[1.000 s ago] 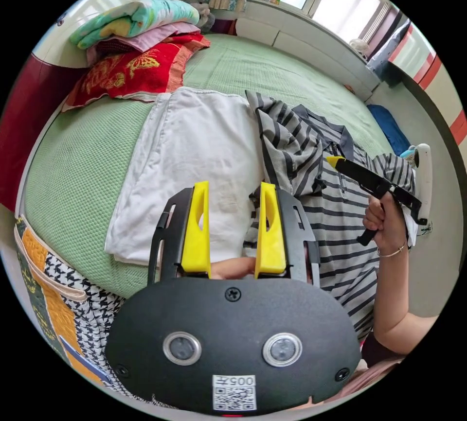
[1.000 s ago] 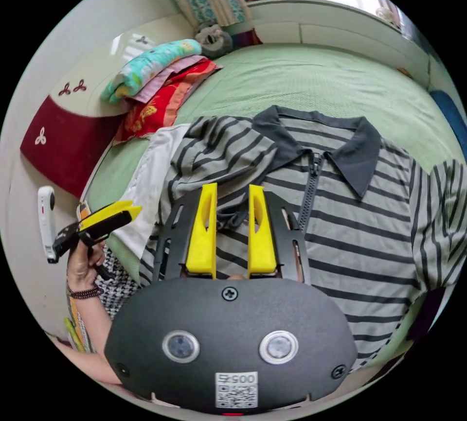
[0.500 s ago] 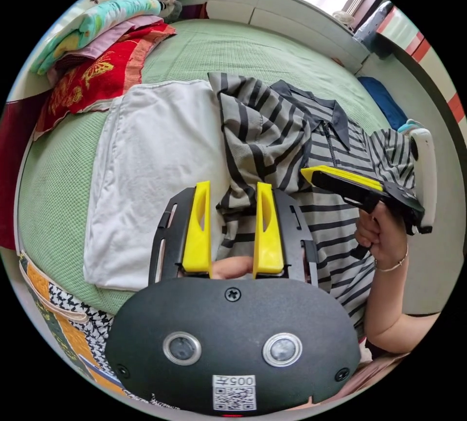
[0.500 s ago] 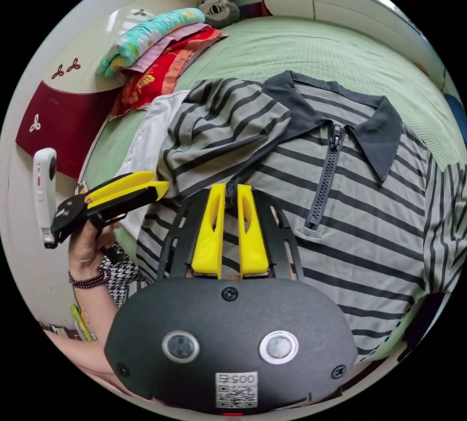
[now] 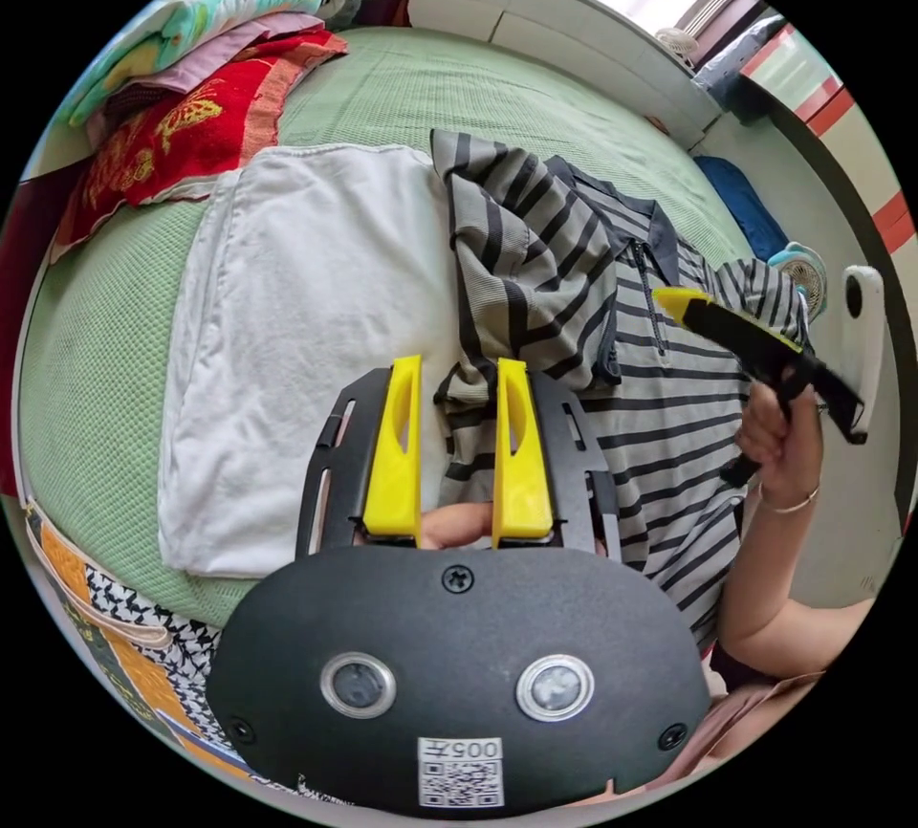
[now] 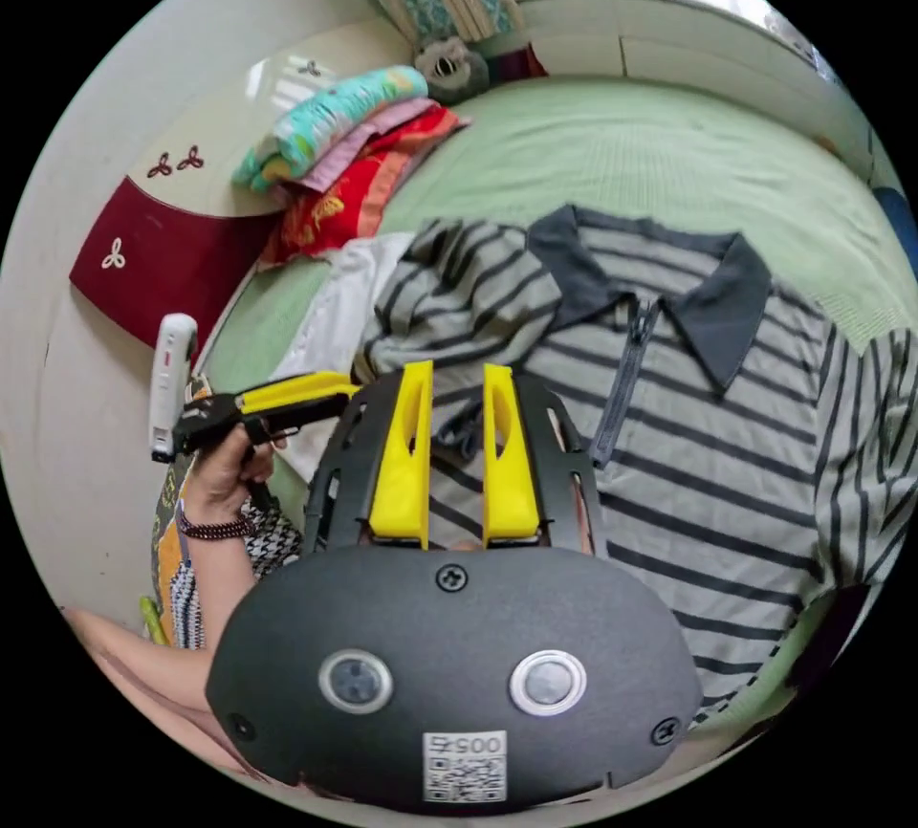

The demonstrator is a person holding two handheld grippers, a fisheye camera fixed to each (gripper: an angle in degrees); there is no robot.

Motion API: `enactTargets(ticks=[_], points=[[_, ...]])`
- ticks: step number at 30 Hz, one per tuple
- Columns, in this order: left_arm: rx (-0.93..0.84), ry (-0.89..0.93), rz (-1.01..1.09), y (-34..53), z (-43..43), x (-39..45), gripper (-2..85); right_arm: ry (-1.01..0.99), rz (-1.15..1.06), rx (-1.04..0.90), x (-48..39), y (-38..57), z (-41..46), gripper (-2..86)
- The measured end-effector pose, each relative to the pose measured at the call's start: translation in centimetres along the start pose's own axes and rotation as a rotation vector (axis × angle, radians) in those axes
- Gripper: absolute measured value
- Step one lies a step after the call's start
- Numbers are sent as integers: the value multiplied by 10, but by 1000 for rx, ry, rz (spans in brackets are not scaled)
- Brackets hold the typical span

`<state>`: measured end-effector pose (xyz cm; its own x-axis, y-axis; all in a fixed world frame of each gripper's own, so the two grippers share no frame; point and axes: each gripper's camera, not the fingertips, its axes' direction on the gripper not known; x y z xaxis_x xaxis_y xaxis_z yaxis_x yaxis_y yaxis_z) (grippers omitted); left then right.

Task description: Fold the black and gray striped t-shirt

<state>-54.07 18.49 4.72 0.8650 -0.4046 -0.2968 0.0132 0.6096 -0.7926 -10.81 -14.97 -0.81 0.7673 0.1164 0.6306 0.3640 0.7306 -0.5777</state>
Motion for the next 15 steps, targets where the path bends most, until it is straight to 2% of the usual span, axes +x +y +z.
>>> enactTargets(ticks=[4, 8, 15], points=[[-6, 54, 33, -4, 0, -2, 95, 86, -182, -23, -42, -76, 16, 129], [-2, 73, 33, -5, -1, -7, 81, 125, -305, -136, -74, -158, 68, 134], [4, 113, 49, -6, -6, -17, 65, 167, -265, -412, -68, -224, 154, 105]])
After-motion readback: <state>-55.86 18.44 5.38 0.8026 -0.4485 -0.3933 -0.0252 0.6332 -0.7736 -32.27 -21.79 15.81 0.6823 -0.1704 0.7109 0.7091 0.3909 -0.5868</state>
